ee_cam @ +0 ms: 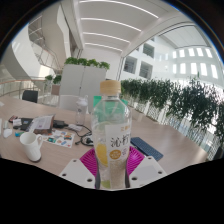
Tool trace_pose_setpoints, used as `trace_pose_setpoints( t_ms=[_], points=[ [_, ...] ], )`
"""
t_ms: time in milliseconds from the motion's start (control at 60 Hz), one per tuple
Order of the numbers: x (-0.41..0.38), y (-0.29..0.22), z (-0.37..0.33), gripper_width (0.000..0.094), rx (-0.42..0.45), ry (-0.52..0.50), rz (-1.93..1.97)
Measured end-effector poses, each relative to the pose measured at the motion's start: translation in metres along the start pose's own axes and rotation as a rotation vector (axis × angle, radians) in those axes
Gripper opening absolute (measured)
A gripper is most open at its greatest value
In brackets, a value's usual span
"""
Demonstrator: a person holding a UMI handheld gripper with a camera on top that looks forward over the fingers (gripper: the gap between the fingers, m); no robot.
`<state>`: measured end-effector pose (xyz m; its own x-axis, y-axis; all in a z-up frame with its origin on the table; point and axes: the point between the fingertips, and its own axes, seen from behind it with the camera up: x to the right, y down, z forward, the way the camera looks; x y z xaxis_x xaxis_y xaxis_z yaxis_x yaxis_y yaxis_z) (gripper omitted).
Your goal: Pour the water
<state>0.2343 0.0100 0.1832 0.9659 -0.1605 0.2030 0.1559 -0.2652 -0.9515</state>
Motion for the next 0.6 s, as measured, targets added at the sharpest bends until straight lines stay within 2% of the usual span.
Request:
trace_pose_setpoints(
  t_ms=[100, 183, 300, 467, 600],
  points=[
    [-0.028, -0.078, -0.001, 0.0329, 0.063, 0.019, -0.258],
    [-0.072, -0.103, 0.005, 0.0329, 0.065, 0.022, -0.588],
    [-0.133, -0.089, 0.03, 0.0328, 0.049, 0.019, -1.11],
    [-0.166, -0.065, 0.05, 0.033, 0.043, 0.045, -1.762],
    [-0.178, -0.074, 0.051, 0.033, 0.041, 0.137, -2.05]
  ],
)
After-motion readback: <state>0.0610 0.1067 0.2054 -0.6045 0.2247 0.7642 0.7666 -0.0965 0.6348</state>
